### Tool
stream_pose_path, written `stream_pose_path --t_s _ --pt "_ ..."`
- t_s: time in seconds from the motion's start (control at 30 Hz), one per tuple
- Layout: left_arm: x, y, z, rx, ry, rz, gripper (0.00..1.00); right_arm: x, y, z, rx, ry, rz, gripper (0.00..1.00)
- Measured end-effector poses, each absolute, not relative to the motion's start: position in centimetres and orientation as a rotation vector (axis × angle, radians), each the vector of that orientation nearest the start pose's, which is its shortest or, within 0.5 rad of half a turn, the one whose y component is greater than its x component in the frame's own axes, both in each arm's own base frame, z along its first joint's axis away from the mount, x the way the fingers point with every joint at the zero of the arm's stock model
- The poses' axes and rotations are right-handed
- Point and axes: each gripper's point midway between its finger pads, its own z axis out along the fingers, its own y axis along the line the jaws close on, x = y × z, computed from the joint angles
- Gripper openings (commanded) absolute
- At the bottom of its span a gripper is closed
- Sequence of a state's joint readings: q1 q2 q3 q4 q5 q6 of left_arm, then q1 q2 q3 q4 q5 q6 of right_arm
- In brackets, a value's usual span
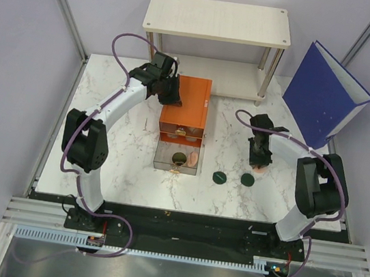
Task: Organize the makeup
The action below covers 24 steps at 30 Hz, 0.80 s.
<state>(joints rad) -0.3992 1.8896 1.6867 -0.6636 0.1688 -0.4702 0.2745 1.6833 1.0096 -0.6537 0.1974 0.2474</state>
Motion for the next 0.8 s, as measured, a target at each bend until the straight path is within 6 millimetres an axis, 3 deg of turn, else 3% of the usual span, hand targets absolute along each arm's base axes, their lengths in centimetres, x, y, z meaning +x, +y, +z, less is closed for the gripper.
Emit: stream_pose_path --t_s 0.03,0.1,0.13,0.47,0.63,0.8 --pt "42.8 -23.3 16.4 -0.010 2.510 -0.582 0.02 29.5 5.8 1.7 0.001 2.858 -0.178 0.21" --pt "42.8 -23.3 16.4 -0.009 2.507 -0.584 0.02 29.5 5.9 1.6 0.015 2.860 -0.160 0.03" --pt "42.8 -23.3 16.4 -0.009 2.507 -0.585 0.02 29.5 6.0 1.6 0.018 2.860 -0.154 0.00" --pt "42.9 -23.4 16.4 -0.008 2.503 -0.587 0.02 29.5 7.5 2.2 -0.008 2.868 -0.016 0.00" --pt "42.9 -23.4 16.4 -0.007 2.502 -0.590 0.02 30.8 11.4 5.1 -0.157 2.817 0.147 0.00" --pt "42.9 -23.4 16.3 -0.006 2.503 -0.592 0.02 31.1 18.3 9.0 -0.403 2.714 0.346 0.00"
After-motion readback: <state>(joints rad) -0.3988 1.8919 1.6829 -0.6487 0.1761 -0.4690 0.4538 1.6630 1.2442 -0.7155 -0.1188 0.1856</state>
